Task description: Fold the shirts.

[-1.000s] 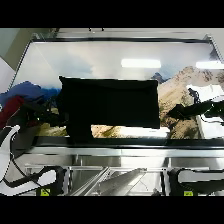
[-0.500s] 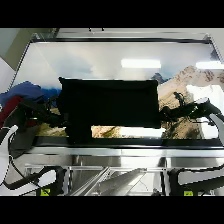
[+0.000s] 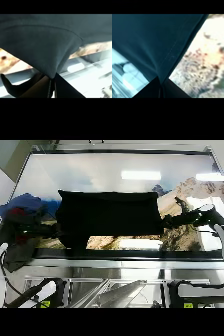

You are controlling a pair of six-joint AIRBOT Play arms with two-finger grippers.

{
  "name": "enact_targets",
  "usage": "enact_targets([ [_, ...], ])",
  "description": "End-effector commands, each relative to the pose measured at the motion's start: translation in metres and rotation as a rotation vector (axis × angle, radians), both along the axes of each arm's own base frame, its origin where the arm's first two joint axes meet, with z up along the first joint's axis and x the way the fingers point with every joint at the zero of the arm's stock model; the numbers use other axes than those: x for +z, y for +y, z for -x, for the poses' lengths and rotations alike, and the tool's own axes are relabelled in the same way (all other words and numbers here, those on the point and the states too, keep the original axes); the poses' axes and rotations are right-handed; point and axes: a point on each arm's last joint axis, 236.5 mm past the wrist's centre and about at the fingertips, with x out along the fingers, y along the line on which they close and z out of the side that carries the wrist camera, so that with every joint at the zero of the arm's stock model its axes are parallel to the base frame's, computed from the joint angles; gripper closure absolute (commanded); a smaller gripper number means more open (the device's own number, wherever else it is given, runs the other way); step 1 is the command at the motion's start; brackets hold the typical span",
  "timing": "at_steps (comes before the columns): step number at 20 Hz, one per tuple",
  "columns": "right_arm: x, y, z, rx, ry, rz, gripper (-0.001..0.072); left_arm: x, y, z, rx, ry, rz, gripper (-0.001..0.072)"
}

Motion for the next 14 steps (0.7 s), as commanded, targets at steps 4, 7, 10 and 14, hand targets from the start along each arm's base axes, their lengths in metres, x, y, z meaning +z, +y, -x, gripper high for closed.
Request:
enact_targets([
  [4,0.037,-0.003,0.016,0.034,-0.013,-0.044,0.0693,0.053,0.014,0.012,0.107,-0.105,-0.018,0.0687],
  [7,0.051,-0.002,0.011,0.020,-0.059,-0.039,0.0693,0.074,0.021,0.014,0.140,-0.197,-0.063,0.0688],
  [10,0.061,0.004,-0.022,-0.046,-0.190,-0.043,0.0693,0.076,0.037,-0.008,0.184,-0.272,-0.112,0.0687],
  [14,0.043,0.001,-0.063,-0.122,-0.264,0.044,0.0693,0.077,0.047,-0.064,0.118,-0.281,-0.113,0.0687],
])
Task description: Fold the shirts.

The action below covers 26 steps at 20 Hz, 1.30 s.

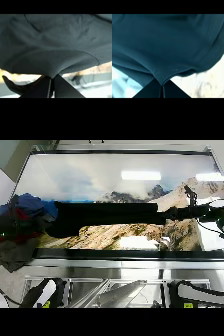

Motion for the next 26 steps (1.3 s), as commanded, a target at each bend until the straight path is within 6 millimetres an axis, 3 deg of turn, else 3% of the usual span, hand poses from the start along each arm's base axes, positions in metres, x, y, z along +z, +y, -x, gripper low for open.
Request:
enact_targets([
  [1,-0.013,0.000,-0.039,-0.066,-0.067,0.049,0.0693,0.003,0.007,-0.055,-0.045,-0.043,-0.032,0.0687],
  [3,-0.031,0.004,-0.056,-0.074,-0.061,0.065,0.0693,-0.002,-0.002,-0.094,-0.088,-0.062,-0.043,0.0687],
  [6,-0.054,0.007,-0.077,-0.082,-0.053,0.082,0.0693,-0.026,-0.014,-0.140,-0.160,-0.035,-0.060,0.0687],
  [11,-0.081,0.010,-0.093,-0.073,-0.041,0.097,0.0693,-0.077,-0.006,-0.178,-0.235,0.033,-0.160,0.0687],
  [15,-0.081,0.005,-0.098,-0.086,-0.059,0.110,0.0677,-0.083,-0.002,-0.209,-0.235,0.013,-0.154,0.0687],
  [16,-0.080,0.005,-0.098,-0.089,-0.057,0.108,0.0478,-0.085,-0.003,-0.210,-0.233,0.032,-0.141,0.0684],
  [17,-0.080,0.004,-0.098,-0.098,-0.049,0.104,0.0274,-0.087,-0.004,-0.210,-0.225,0.053,-0.129,0.0411],
  [18,-0.077,0.002,-0.098,-0.104,-0.044,0.098,0.0245,-0.086,-0.004,-0.211,-0.197,0.077,-0.113,0.0027],
  [20,-0.062,-0.006,-0.099,-0.090,-0.046,0.072,0.0243,-0.074,0.003,-0.212,-0.192,0.086,-0.103,0.0029],
  [22,-0.050,-0.032,-0.108,-0.158,-0.032,0.051,0.0107,-0.054,0.009,-0.210,-0.185,0.095,-0.092,0.0030],
  [24,-0.051,-0.055,-0.114,-0.221,-0.015,0.041,0.0109,-0.034,0.014,-0.206,-0.191,0.101,-0.088,0.0030],
  [26,-0.066,-0.057,-0.112,-0.227,0.025,0.028,0.0108,-0.013,0.017,-0.206,-0.186,0.091,-0.090,0.0042],
])
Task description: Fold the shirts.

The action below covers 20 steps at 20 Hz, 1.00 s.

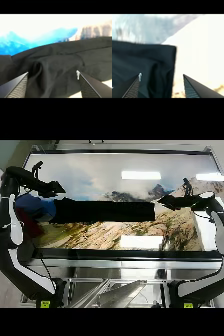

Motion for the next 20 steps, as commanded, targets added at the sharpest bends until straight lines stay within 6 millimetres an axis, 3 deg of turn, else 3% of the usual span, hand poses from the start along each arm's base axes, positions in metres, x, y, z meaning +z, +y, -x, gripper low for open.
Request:
enact_targets([
  [1,-0.015,-0.006,0.005,-0.016,0.070,-0.054,0.0108,0.032,0.004,0.007,-0.005,0.015,0.007,0.0058],
  [3,-0.027,0.018,0.014,0.031,0.125,-0.122,0.0109,0.041,0.002,0.006,-0.004,0.002,0.006,0.0061],
  [4,-0.033,0.029,0.017,0.054,0.144,-0.129,0.0109,0.042,-0.001,0.007,-0.012,-0.001,0.006,0.0285],
  [5,-0.039,0.040,0.019,0.074,0.158,-0.131,0.0109,0.041,-0.006,0.007,-0.024,0.002,0.005,0.0640],
  [6,-0.044,0.050,0.022,0.096,0.170,-0.133,0.0110,0.038,-0.010,0.009,-0.028,0.011,0.012,0.0687],
  [8,-0.055,0.069,0.028,0.132,0.195,-0.136,0.0111,0.026,-0.026,0.016,-0.061,0.047,0.022,0.0687],
  [9,-0.055,0.077,0.027,0.139,0.195,-0.150,0.0187,0.019,-0.037,0.020,-0.080,0.065,0.027,0.0687],
  [11,-0.048,0.087,0.020,0.143,0.174,-0.178,0.0270,0.006,-0.063,0.023,-0.116,0.083,0.031,0.0687],
  [12,-0.043,0.091,0.017,0.157,0.149,-0.185,0.0564,-0.001,-0.077,0.023,-0.133,0.083,0.031,0.0687],
  [13,-0.037,0.092,0.014,0.164,0.133,-0.190,0.0690,-0.009,-0.095,0.022,-0.149,0.078,0.029,0.0687],
  [15,-0.017,0.095,0.009,0.200,0.099,-0.205,0.0693,-0.028,-0.132,0.021,-0.179,0.062,0.026,0.0687],
  [17,0.024,0.101,0.006,0.246,0.036,-0.234,0.0693,-0.051,-0.174,0.023,-0.226,0.058,0.020,0.0687],
  [20,0.125,0.118,0.015,0.305,-0.122,-0.330,0.0693,-0.089,-0.246,0.030,-0.297,0.052,0.012,0.0687],
])
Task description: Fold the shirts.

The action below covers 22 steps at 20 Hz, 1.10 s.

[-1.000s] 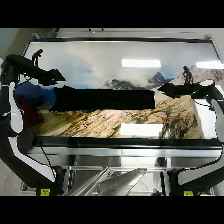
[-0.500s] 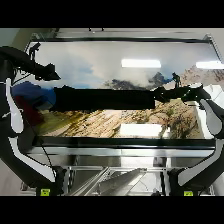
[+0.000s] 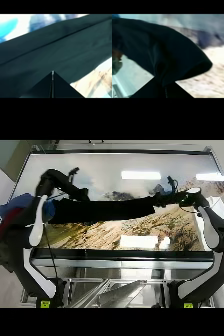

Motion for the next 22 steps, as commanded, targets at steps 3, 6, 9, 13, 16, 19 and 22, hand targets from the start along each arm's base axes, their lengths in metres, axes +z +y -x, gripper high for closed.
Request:
enact_targets([
  [3,0.153,0.020,0.027,0.050,-0.237,-0.104,0.0693,-0.052,-0.123,0.016,-0.138,-0.020,0.001,0.0687],
  [6,0.184,0.022,0.046,0.077,-0.286,-0.101,0.0693,-0.054,-0.172,0.023,-0.209,-0.041,0.016,0.0687],
  [9,0.200,0.018,0.055,0.070,-0.295,-0.103,0.0693,-0.052,-0.196,0.020,-0.204,-0.077,0.037,0.0687],
  [13,0.201,0.020,0.060,0.087,-0.286,-0.108,0.0693,0.011,-0.209,0.020,-0.185,-0.095,0.217,0.0688],
  [16,0.201,0.026,0.054,0.069,-0.301,-0.102,0.0693,0.129,-0.171,0.026,-0.250,-0.195,0.344,0.0688],
  [19,0.201,0.059,0.050,0.084,-0.318,-0.116,0.0693,0.262,-0.076,0.029,-0.169,-0.454,0.341,0.0688],
  [22,0.221,0.150,0.045,0.096,-0.495,-0.161,0.0693,0.351,0.018,0.055,-0.007,-0.693,0.277,0.0688],
])
